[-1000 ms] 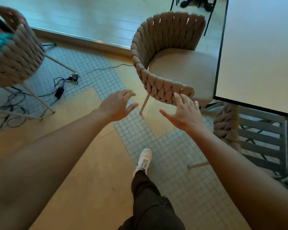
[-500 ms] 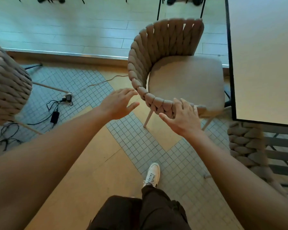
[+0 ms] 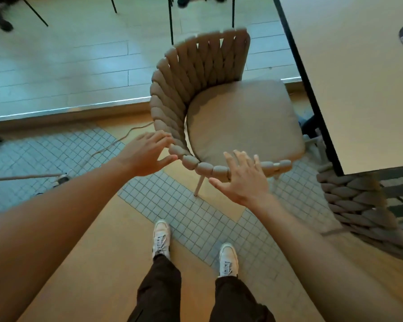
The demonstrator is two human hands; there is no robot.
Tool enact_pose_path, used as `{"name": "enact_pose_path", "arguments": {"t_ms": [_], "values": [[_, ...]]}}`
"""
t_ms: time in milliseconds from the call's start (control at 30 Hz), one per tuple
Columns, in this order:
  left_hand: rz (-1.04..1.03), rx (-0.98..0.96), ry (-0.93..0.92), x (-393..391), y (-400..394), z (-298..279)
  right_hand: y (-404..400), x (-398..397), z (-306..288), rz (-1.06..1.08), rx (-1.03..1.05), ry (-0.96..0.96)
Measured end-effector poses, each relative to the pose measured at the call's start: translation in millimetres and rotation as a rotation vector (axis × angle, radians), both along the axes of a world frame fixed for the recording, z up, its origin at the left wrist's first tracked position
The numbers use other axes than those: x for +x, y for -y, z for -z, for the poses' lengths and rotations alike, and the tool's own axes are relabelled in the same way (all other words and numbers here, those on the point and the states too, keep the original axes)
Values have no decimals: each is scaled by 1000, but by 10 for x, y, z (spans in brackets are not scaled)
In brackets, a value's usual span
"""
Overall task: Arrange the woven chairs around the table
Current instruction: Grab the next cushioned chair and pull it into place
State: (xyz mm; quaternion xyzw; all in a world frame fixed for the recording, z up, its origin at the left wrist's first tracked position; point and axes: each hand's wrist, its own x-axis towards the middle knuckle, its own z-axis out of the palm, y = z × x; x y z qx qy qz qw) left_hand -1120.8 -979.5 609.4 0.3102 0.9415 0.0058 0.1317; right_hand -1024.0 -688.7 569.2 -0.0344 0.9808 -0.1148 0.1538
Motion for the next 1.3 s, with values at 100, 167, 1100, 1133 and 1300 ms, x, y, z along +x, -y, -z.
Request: {"name": "enact_pose_path", "arguments": {"t_ms": [100,167,1100,1133,1300], "values": [[152,7,-29,-394,136,223,158,-103,210,33,3,-24],[237,-8,-55,-629,223,374,253,-173,364,48,4,-37],[731,227,-169,-1673,-206,1081,181,-612,852,12,74,-479],[723,226,-164,-1666,-206,1067,178,-603,848,19,71,-482],[739,289,-153,-1371,-312,1096,235,-564,808,96,50,-481]]}}
